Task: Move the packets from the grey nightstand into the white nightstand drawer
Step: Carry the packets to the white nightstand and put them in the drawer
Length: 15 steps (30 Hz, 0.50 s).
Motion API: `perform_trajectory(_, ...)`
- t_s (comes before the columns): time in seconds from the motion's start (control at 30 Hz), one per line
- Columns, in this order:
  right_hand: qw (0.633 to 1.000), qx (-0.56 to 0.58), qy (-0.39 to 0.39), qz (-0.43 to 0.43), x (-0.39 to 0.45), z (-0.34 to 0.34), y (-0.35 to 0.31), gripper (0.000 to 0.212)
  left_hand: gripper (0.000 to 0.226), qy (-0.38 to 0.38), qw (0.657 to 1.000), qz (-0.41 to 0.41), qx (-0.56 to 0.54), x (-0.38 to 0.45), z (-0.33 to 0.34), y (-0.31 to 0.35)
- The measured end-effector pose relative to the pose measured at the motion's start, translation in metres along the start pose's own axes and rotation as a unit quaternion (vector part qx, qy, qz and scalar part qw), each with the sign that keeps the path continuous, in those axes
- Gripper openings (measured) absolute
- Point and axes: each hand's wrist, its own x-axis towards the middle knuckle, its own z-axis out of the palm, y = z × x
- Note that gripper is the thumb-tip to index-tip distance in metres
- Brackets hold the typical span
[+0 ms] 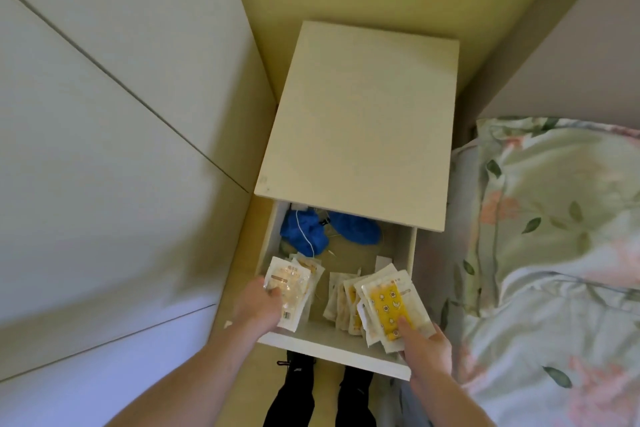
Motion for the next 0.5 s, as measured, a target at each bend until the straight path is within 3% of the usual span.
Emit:
perform_trajectory(0.23, 0.999, -0.009, 0.040, 0.016, 0.028, 0.037, 0.022, 0.008, 0.007, 0.035, 0.988, 0.047, 0.145, 0.034, 0.023, -0.016)
perform_trajectory(0.5, 0.992, -0.044, 0.106, 0.047, 0.031, 0.044, 0.041, 0.027, 0.015, 0.040, 0.973, 0.055, 0.221, 0.039, 0.029, -0.016)
